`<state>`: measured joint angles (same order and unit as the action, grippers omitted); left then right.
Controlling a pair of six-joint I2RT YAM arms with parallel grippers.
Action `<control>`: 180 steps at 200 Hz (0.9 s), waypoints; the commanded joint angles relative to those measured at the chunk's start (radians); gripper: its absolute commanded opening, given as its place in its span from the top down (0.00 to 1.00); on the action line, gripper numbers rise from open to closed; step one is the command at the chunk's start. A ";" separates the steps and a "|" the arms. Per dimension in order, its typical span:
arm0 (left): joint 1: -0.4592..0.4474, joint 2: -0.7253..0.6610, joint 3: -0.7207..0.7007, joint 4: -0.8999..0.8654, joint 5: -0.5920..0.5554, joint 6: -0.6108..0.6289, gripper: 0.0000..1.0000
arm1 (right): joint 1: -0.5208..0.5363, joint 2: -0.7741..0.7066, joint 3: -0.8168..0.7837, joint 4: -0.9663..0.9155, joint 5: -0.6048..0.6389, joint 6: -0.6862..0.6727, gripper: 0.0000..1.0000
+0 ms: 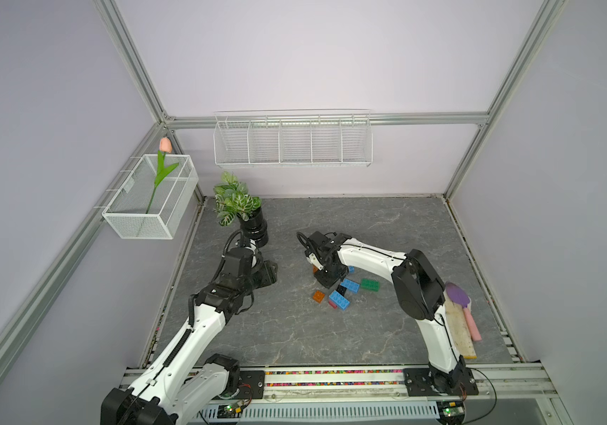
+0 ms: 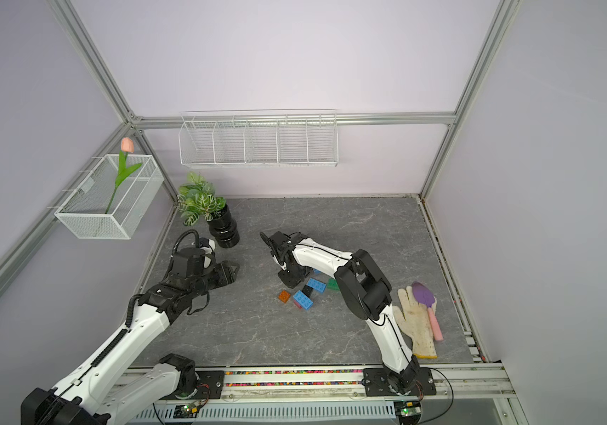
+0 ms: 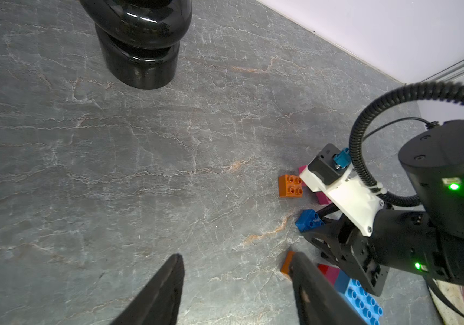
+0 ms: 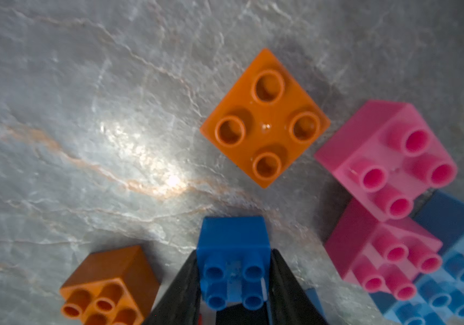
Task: Assemble the letter p with lego
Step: Pick up the lego brick from the center of the board.
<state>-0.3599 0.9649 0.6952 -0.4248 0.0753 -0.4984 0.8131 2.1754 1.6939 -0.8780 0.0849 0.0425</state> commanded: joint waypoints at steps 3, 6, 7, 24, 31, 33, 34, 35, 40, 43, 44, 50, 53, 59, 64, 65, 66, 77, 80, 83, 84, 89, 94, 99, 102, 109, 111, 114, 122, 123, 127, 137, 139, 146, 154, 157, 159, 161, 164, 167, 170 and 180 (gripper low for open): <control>0.004 -0.001 0.017 -0.010 -0.015 0.012 0.36 | 0.001 0.013 0.023 -0.004 -0.011 0.012 0.59; 0.003 0.000 0.015 -0.009 -0.014 0.012 0.37 | 0.001 0.014 0.023 -0.005 -0.011 0.013 0.59; 0.004 0.000 0.016 -0.009 -0.014 0.012 0.37 | 0.001 0.014 0.022 -0.005 -0.011 0.013 0.59; 0.004 -0.001 0.016 -0.010 -0.015 0.012 0.37 | 0.001 0.021 0.020 -0.004 -0.012 0.011 0.61; 0.003 -0.001 0.016 -0.010 -0.015 0.013 0.36 | 0.001 0.023 0.019 -0.004 -0.014 0.011 0.62; 0.004 0.001 0.016 -0.011 -0.014 0.012 0.37 | 0.001 0.023 0.019 -0.004 -0.014 0.011 0.62; 0.004 0.000 0.016 -0.011 -0.015 0.013 0.36 | 0.001 0.023 0.018 -0.004 -0.015 0.011 0.62; 0.004 0.001 0.017 -0.011 -0.015 0.013 0.37 | 0.001 0.023 0.018 -0.004 -0.015 0.011 0.62; 0.003 0.002 0.016 -0.010 -0.015 0.014 0.37 | 0.001 0.024 0.017 -0.004 -0.016 0.011 0.62; 0.004 0.002 0.016 -0.011 -0.015 0.014 0.37 | 0.001 0.024 0.016 -0.003 -0.016 0.011 0.63; 0.004 0.001 0.016 -0.011 -0.014 0.013 0.37 | 0.001 0.024 0.016 -0.003 -0.016 0.011 0.63; 0.003 0.002 0.016 -0.010 -0.015 0.015 0.37 | 0.001 0.026 0.016 -0.001 -0.015 0.011 0.63; 0.004 0.003 0.016 -0.009 -0.015 0.013 0.36 | 0.001 0.027 0.016 -0.001 -0.017 0.011 0.63; 0.004 0.002 0.015 -0.009 -0.016 0.014 0.37 | 0.001 0.027 0.016 -0.001 -0.017 0.011 0.64; 0.004 0.003 0.016 -0.008 -0.016 0.014 0.37 | 0.001 0.028 0.017 0.000 -0.017 0.012 0.64; 0.004 0.004 0.017 -0.008 -0.016 0.014 0.37 | 0.001 0.029 0.017 0.001 -0.017 0.012 0.64; 0.004 0.003 0.016 -0.009 -0.016 0.014 0.37 | 0.001 0.029 0.016 0.001 -0.017 0.012 0.64; 0.004 0.004 0.016 -0.008 -0.016 0.013 0.36 | 0.001 0.029 0.015 0.004 -0.020 0.013 0.65; 0.004 0.004 0.016 -0.008 -0.016 0.014 0.37 | 0.001 0.029 0.016 0.004 -0.021 0.013 0.66; 0.004 0.004 0.017 -0.009 -0.016 0.014 0.36 | 0.001 0.029 0.016 0.004 -0.023 0.013 0.66; 0.004 0.004 0.017 -0.008 -0.016 0.013 0.36 | 0.001 0.030 0.016 0.004 -0.023 0.014 0.66; 0.004 0.003 0.017 -0.009 -0.016 0.014 0.37 | 0.001 0.029 0.016 0.005 -0.023 0.014 0.66; 0.004 0.004 0.016 -0.008 -0.016 0.014 0.37 | 0.001 0.030 0.015 0.005 -0.025 0.014 0.66; 0.003 0.004 0.016 -0.009 -0.016 0.014 0.37 | 0.001 0.031 0.016 0.005 -0.024 0.014 0.66; 0.004 0.004 0.017 -0.008 -0.016 0.014 0.36 | 0.001 0.031 0.016 0.006 -0.025 0.014 0.66; 0.003 0.004 0.017 -0.008 -0.016 0.014 0.36 | 0.001 0.033 0.015 0.007 -0.025 0.014 0.67; 0.003 0.005 0.017 -0.008 -0.016 0.014 0.37 | 0.001 0.033 0.015 0.008 -0.026 0.015 0.67; 0.004 0.003 0.017 -0.008 -0.016 0.013 0.37 | 0.001 0.033 0.015 0.008 -0.027 0.016 0.67; 0.003 0.003 0.017 -0.008 -0.016 0.014 0.37 | 0.001 0.033 0.013 0.010 -0.027 0.017 0.67; 0.004 0.003 0.017 -0.009 -0.016 0.014 0.37 | 0.001 0.034 0.013 0.010 -0.027 0.017 0.67; 0.004 0.002 0.016 -0.009 -0.016 0.014 0.37 | 0.001 0.032 0.014 0.011 -0.027 0.019 0.68; 0.003 0.001 0.017 -0.011 -0.016 0.013 0.37 | 0.003 0.027 0.011 0.010 -0.023 0.024 0.68; 0.003 0.001 0.016 -0.010 -0.016 0.013 0.37 | 0.003 0.024 0.011 0.010 -0.023 0.026 0.68; 0.004 0.001 0.015 -0.009 -0.016 0.014 0.37 | 0.003 0.016 0.010 0.008 -0.019 0.029 0.68; 0.003 -0.003 0.014 -0.009 -0.017 0.014 0.37 | 0.004 0.003 0.012 0.003 -0.014 0.034 0.68; 0.004 -0.002 0.013 -0.008 -0.017 0.014 0.37 | 0.004 -0.002 0.012 0.000 -0.012 0.036 0.68; 0.003 -0.003 0.013 -0.009 -0.018 0.014 0.37 | 0.004 -0.006 0.013 -0.001 -0.011 0.037 0.68; 0.003 -0.003 0.013 -0.009 -0.019 0.014 0.36 | 0.004 -0.009 0.013 -0.003 -0.009 0.039 0.68; 0.004 -0.004 0.013 -0.008 -0.020 0.013 0.37 | 0.006 -0.015 0.013 -0.005 -0.008 0.041 0.68; 0.004 -0.004 0.013 -0.009 -0.019 0.014 0.37 | 0.005 -0.023 0.013 -0.007 -0.005 0.042 0.68; 0.003 -0.005 0.013 -0.009 -0.019 0.014 0.37 | 0.006 -0.030 0.013 -0.008 -0.003 0.043 0.68; 0.003 -0.008 0.012 -0.008 -0.020 0.013 0.37 | 0.008 -0.052 0.012 -0.013 0.005 0.048 0.68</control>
<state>-0.3599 0.9649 0.6952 -0.4248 0.0753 -0.4976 0.8143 2.1750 1.7020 -0.8753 0.0822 0.0620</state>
